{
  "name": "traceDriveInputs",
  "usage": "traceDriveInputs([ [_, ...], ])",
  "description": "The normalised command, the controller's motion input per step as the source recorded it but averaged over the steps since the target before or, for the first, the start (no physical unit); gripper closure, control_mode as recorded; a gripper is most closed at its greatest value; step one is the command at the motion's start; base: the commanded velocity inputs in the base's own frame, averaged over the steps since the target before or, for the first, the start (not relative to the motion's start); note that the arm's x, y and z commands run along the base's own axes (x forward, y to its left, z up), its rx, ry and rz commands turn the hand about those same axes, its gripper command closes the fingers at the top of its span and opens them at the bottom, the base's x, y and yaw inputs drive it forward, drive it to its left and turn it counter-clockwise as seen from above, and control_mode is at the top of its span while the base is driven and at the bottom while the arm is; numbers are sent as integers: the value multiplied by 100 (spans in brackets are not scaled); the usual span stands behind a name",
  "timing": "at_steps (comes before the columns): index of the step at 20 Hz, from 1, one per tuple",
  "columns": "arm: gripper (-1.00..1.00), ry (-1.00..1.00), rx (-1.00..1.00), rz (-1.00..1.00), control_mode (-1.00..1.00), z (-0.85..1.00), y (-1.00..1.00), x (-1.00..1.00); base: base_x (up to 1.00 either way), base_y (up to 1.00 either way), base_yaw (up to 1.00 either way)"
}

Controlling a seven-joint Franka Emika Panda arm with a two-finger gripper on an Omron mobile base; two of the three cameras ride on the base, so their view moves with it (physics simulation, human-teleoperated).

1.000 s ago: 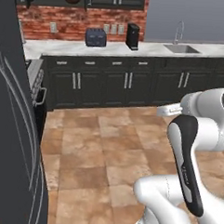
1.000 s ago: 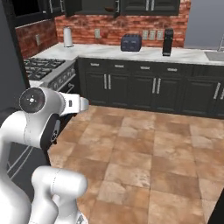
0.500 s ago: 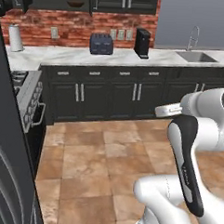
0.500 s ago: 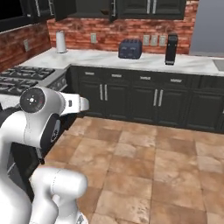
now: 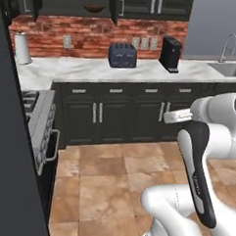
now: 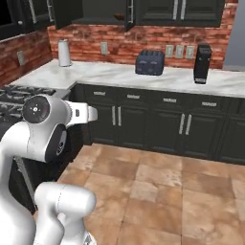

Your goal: Take the smaller bowl and place it next to the appetizer plate on the dining counter , and place the larger bowl next to the plate with cooked food.

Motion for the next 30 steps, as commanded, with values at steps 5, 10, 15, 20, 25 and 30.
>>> traceDriveInputs([
  [5, -100, 0, 0, 0, 100, 0, 0, 0, 100, 54, 1],
  [10, -100, 0, 0, 0, 100, 0, 0, 0, 98, 20, 0],
  [15, -100, 0, 0, 0, 100, 0, 0, 0, 96, 27, 0],
  [20, -100, 0, 0, 0, 100, 0, 0, 0, 87, 60, 0],
  [25, -100, 0, 0, 0, 100, 0, 0, 0, 61, 33, -4],
  [30, -100, 0, 0, 0, 100, 0, 0, 0, 58, 17, -9],
])
